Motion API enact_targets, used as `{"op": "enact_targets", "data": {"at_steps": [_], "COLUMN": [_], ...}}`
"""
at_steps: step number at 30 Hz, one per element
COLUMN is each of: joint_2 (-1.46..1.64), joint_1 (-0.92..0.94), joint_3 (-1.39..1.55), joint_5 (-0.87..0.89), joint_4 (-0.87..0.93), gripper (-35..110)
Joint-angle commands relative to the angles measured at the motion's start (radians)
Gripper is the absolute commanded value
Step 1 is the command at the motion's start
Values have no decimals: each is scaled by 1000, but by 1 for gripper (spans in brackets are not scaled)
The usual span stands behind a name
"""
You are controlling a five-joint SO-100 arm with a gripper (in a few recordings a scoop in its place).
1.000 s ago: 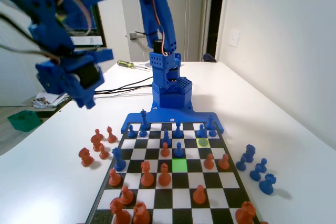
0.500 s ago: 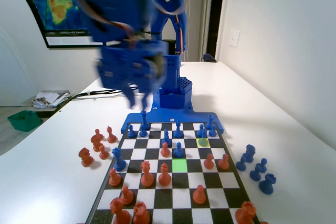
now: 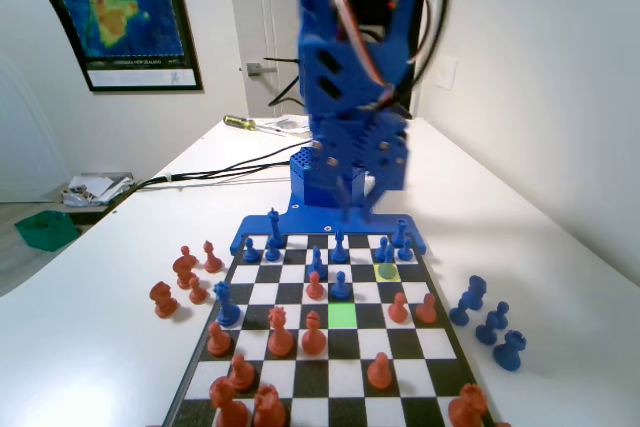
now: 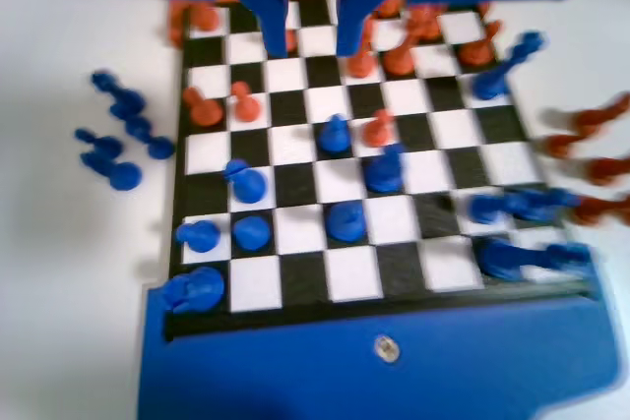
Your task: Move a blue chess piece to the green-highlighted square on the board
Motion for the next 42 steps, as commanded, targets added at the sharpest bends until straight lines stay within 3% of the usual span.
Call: {"op": "enact_targets", "data": {"at_steps": [1,19,42], "joint_2": [92,29,-152], "joint_1": [-54,-204,-207], "joint_3": [57,164,63], "joint_5": [17,58,-3], "joint_4": [-81,-173,-215], "gripper": [8,9,13]}}
